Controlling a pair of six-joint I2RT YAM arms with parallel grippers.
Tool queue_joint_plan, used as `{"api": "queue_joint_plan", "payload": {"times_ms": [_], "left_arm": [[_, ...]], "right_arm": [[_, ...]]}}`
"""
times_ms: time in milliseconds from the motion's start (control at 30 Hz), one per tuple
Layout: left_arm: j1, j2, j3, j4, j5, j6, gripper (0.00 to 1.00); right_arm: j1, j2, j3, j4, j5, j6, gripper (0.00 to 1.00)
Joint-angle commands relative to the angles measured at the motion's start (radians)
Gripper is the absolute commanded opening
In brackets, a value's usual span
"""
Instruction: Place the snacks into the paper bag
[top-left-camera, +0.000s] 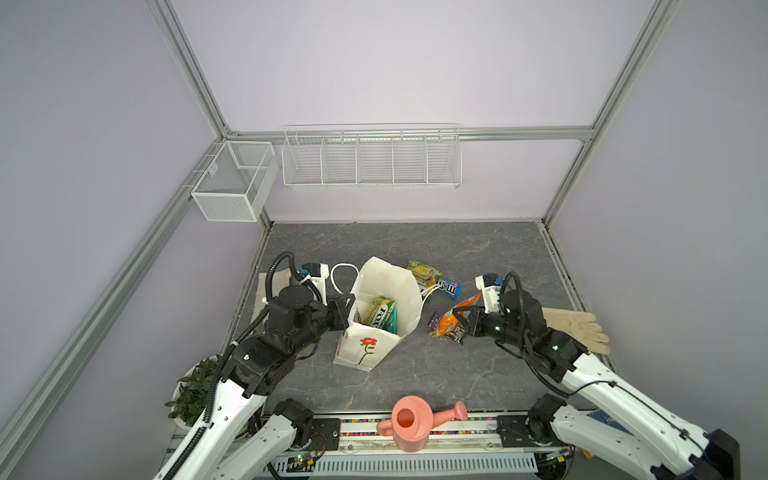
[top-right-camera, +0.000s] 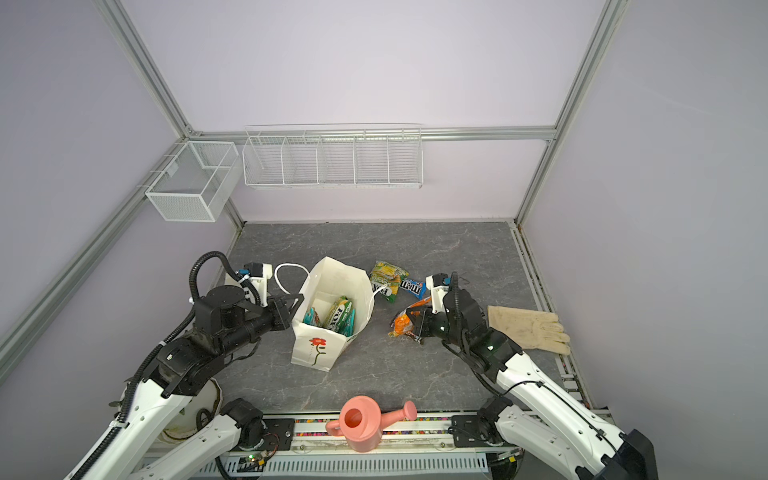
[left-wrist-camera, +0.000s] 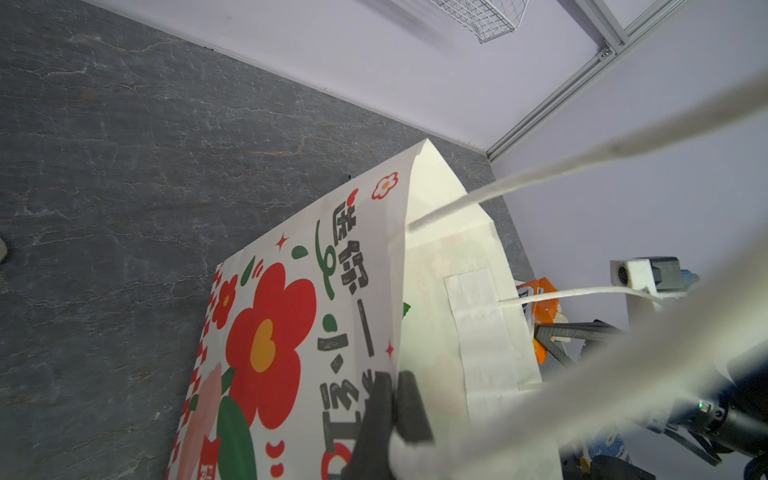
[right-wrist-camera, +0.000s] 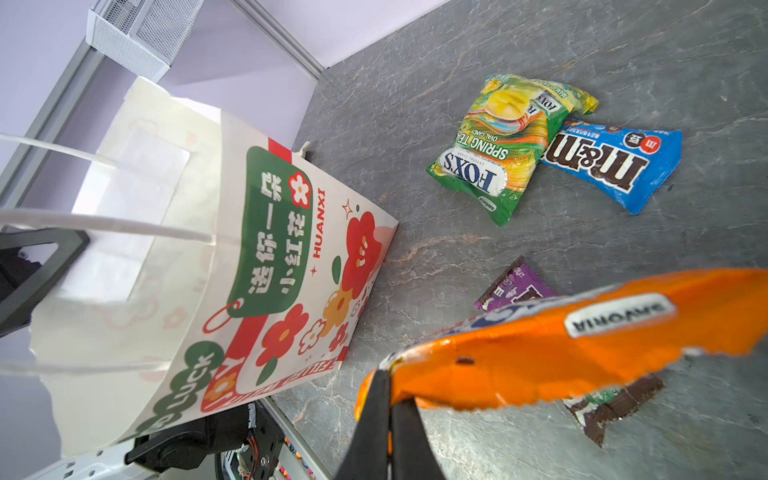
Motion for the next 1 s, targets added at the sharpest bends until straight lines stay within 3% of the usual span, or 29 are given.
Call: {"api": "queue_joint_plan", "payload": {"times_ms": [0,600,967], "left_arm": [[-0.001,-0.024,0.002,0.066,-0.023,0.006,0.00],[-0.002,-0.062,-0.010,0.039,-0.096,-0.004,0.00],[-0.001,-0.080,-0.027,0.033,-0.129,-0.012,0.00]], "right_arm": [[-0.008,-0.040,0.003,0.009,0.010,-0.026,0.06],[-0.012,-0.148,0.041,-0.037,-0.006,-0.061,0.07],[-0.012,-0.160,0.116,-0.057,-0.090,-0.097,0.07]]}}
